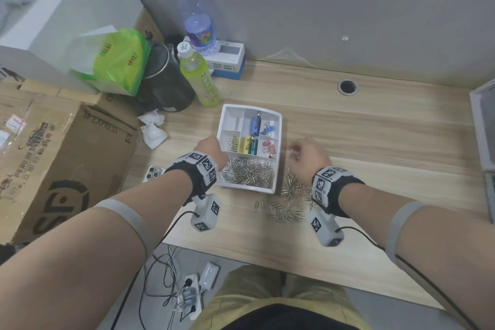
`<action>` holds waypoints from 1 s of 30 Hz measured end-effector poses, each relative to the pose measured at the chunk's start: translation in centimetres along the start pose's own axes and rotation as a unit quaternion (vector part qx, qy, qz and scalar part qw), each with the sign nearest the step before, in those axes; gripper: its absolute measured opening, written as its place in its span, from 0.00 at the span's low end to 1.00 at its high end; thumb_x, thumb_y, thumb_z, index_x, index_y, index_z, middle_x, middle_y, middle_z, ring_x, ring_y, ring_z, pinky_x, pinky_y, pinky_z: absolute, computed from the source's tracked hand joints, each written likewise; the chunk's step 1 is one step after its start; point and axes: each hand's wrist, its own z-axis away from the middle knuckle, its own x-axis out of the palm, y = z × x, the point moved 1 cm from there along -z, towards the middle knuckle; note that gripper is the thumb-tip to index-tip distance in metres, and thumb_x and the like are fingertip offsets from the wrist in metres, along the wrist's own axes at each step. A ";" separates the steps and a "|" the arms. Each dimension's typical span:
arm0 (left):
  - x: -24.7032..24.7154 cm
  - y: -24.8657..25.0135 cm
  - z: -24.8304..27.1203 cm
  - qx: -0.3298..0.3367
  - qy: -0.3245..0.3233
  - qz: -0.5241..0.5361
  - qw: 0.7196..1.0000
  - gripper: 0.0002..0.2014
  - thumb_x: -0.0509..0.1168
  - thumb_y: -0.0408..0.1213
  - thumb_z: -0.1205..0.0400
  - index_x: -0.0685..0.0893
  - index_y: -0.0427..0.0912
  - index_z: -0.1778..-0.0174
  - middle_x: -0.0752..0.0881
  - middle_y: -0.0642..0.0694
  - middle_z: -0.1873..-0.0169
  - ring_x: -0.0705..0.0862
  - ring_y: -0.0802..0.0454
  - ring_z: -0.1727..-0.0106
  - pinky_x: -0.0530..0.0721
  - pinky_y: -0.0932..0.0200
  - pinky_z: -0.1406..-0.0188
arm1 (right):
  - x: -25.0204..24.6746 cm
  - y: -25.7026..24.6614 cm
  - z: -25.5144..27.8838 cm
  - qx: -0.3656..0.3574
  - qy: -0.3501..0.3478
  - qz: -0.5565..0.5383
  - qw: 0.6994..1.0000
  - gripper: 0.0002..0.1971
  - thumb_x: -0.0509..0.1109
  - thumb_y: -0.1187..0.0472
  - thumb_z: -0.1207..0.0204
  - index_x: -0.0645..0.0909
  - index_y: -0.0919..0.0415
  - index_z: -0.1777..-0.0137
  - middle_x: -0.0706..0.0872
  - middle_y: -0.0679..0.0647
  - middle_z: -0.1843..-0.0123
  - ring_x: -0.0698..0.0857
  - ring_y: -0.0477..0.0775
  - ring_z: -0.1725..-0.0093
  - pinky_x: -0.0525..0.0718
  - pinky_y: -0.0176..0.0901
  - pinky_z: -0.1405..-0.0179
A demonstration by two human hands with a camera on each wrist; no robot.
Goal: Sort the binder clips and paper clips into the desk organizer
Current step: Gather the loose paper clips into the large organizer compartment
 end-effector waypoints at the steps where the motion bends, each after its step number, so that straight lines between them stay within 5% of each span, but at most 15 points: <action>1: -0.1 -0.2 -0.1 -0.003 0.004 -0.003 1.000 0.08 0.60 0.31 0.19 0.72 0.40 0.64 0.75 0.46 0.67 0.74 0.52 0.71 0.74 0.60 0.74 | -0.1 0.8 -0.4 0.013 -0.012 0.038 0.999 0.20 0.68 0.62 0.25 0.79 0.57 0.32 0.80 0.54 0.38 0.83 0.54 0.44 0.82 0.41 0.46; 4: -0.1 -0.9 -0.5 -0.011 0.015 -0.007 1.000 0.08 0.59 0.32 0.18 0.71 0.40 0.64 0.76 0.46 0.65 0.74 0.52 0.70 0.73 0.60 0.74 | 0.3 2.4 -1.3 0.019 -0.064 0.123 0.990 0.27 0.69 0.61 0.29 0.74 0.58 0.28 0.75 0.58 0.34 0.74 0.59 0.36 0.76 0.50 0.36; 9: -0.1 -1.8 -1.1 -0.008 0.033 0.002 0.999 0.04 0.57 0.31 0.18 0.75 0.38 0.49 0.78 0.44 0.58 0.78 0.46 0.61 0.75 0.56 0.67 | 1.7 2.2 -1.7 -0.022 -0.119 0.157 0.980 0.36 0.71 0.54 0.32 0.68 0.55 0.22 0.70 0.55 0.27 0.68 0.59 0.29 0.75 0.57 0.30; 14: 0.4 -1.9 -1.3 -0.013 0.042 0.008 0.999 0.08 0.57 0.31 0.17 0.74 0.35 0.43 0.76 0.45 0.61 0.78 0.45 0.61 0.73 0.57 0.70 | 3.2 1.8 -0.8 -0.082 -0.146 0.133 0.977 0.24 0.70 0.56 0.32 0.78 0.54 0.33 0.76 0.50 0.36 0.70 0.53 0.38 0.76 0.51 0.36; 21: 0.2 -2.0 -1.3 -0.012 0.033 0.008 0.999 0.10 0.56 0.30 0.18 0.74 0.36 0.41 0.77 0.44 0.56 0.79 0.44 0.58 0.75 0.54 0.65 | 4.3 1.0 0.1 -0.182 -0.192 0.180 0.947 0.09 0.72 0.45 0.30 0.85 0.44 0.52 0.78 0.44 0.52 0.72 0.49 0.49 0.78 0.47 0.48; 27: 0.0 -2.1 -1.1 -0.016 0.019 -0.008 1.000 0.06 0.57 0.29 0.17 0.73 0.36 0.46 0.77 0.42 0.56 0.79 0.44 0.58 0.76 0.54 0.64 | 4.5 0.0 0.9 -0.206 -0.192 0.184 0.942 0.08 0.71 0.44 0.30 0.85 0.46 0.60 0.80 0.40 0.60 0.75 0.48 0.53 0.75 0.44 0.54; 30: 0.0 -2.3 -0.9 -0.032 0.023 -0.023 0.999 0.08 0.58 0.28 0.17 0.76 0.33 0.44 0.82 0.39 0.53 0.82 0.42 0.54 0.78 0.54 0.58 | 5.1 -0.7 2.2 -0.259 -0.200 0.168 0.930 0.08 0.68 0.49 0.30 0.87 0.49 0.60 0.83 0.43 0.59 0.77 0.50 0.52 0.81 0.48 0.52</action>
